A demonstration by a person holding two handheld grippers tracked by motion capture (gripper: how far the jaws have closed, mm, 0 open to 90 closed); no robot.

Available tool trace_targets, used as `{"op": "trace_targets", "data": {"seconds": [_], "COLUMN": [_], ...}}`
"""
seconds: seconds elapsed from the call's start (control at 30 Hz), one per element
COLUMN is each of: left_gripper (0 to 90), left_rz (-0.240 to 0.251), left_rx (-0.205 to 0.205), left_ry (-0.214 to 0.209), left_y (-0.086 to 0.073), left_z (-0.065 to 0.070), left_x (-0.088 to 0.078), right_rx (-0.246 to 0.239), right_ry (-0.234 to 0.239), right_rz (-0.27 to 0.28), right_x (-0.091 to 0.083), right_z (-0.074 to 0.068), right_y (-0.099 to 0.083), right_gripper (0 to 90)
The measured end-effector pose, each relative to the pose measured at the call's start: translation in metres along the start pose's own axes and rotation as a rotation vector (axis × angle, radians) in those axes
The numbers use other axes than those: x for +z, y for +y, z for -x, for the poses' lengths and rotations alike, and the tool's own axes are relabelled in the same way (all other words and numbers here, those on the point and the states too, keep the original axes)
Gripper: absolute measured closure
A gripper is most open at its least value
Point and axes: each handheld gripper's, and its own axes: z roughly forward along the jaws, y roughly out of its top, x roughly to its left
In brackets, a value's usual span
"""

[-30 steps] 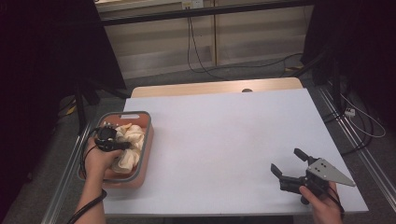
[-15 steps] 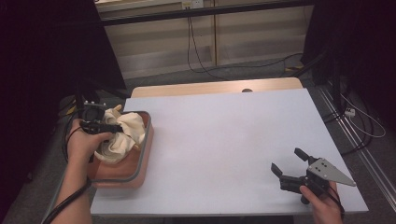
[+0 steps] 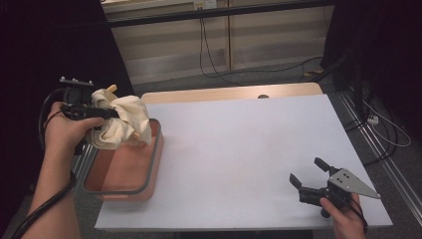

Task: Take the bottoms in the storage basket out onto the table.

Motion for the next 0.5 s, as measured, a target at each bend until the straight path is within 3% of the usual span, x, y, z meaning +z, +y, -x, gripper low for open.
{"op": "trace_targets", "data": {"seconds": [0.1, 0.2, 0.5], "left_gripper": [71.7, 71.6, 71.5], "left_rz": [-0.002, -0.012, -0.025], "left_rx": [-0.009, 0.019, 0.048], "left_ry": [-0.029, -0.048, -0.109], "left_y": [0.009, 0.018, 0.038], "left_z": [0.005, 0.012, 0.03], "left_x": [-0.008, -0.014, -0.027], "right_rx": [-0.001, 0.002, -0.001], "right_ry": [-0.001, -0.004, -0.001], "right_rz": [0.001, 0.004, 0.003], "right_x": [0.0, -0.001, -0.001], "right_z": [0.0, 0.001, 0.001], "right_y": [0.0, 0.0, 0.0], "right_gripper": [2.3, 2.3, 2.3]}}
